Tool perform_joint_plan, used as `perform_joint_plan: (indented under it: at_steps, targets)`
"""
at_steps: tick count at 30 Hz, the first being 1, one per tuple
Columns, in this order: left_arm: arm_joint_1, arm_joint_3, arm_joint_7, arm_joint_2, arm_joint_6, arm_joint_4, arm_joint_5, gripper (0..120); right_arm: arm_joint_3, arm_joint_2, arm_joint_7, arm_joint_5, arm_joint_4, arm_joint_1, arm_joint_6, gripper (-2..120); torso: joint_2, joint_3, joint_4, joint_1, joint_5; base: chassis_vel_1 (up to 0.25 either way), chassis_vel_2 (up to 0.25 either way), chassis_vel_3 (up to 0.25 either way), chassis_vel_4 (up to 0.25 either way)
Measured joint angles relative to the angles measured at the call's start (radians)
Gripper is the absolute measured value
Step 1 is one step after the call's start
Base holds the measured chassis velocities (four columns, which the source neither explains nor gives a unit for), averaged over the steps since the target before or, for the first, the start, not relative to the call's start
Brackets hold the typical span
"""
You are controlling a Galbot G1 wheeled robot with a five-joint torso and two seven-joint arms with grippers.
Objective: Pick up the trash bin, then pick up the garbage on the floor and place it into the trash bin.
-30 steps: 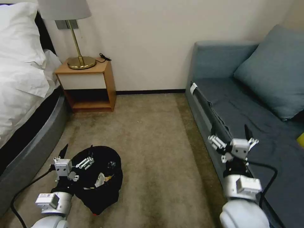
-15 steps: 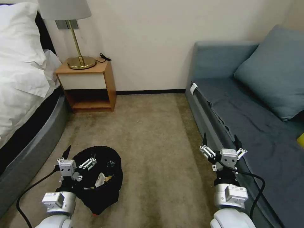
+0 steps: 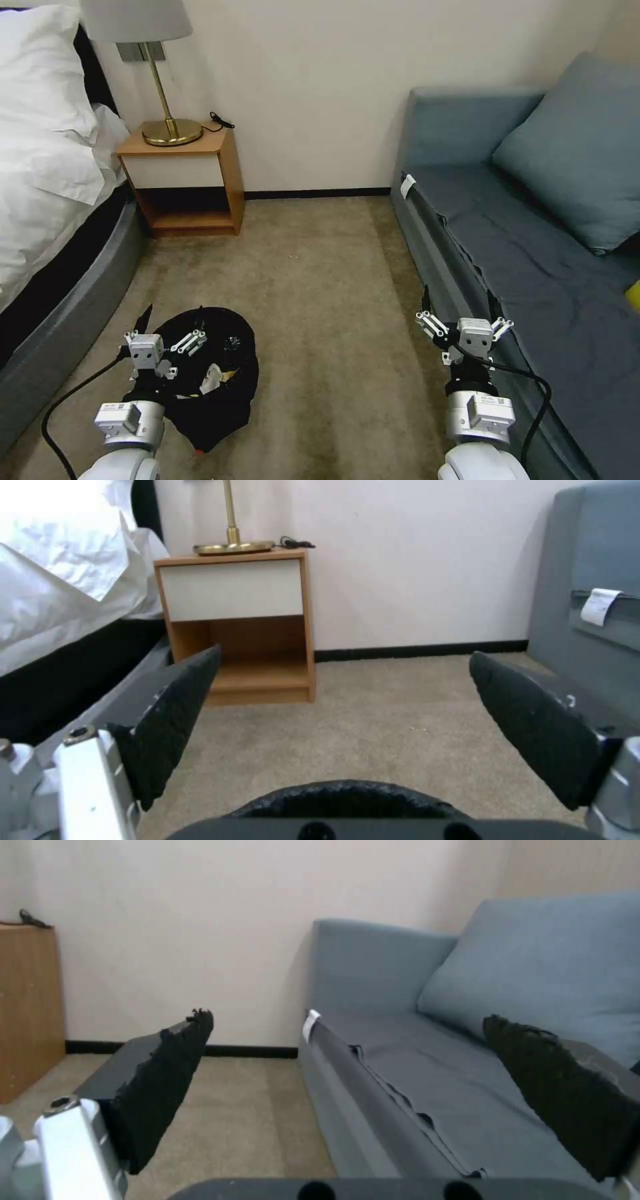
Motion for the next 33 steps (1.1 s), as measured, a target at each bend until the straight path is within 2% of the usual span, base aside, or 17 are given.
perform_joint_plan:
  at_steps: [33]
  targets:
    - [0.000,-0.001,0.000,0.000,0.000,-0.002,-0.001,100,-0.001,-0.002,0.003,0.003,0.000,0.002,-0.001,100,0.000,0.000,0.0000,0.000,0.0000,0.000,0.000,0.000,0.000]
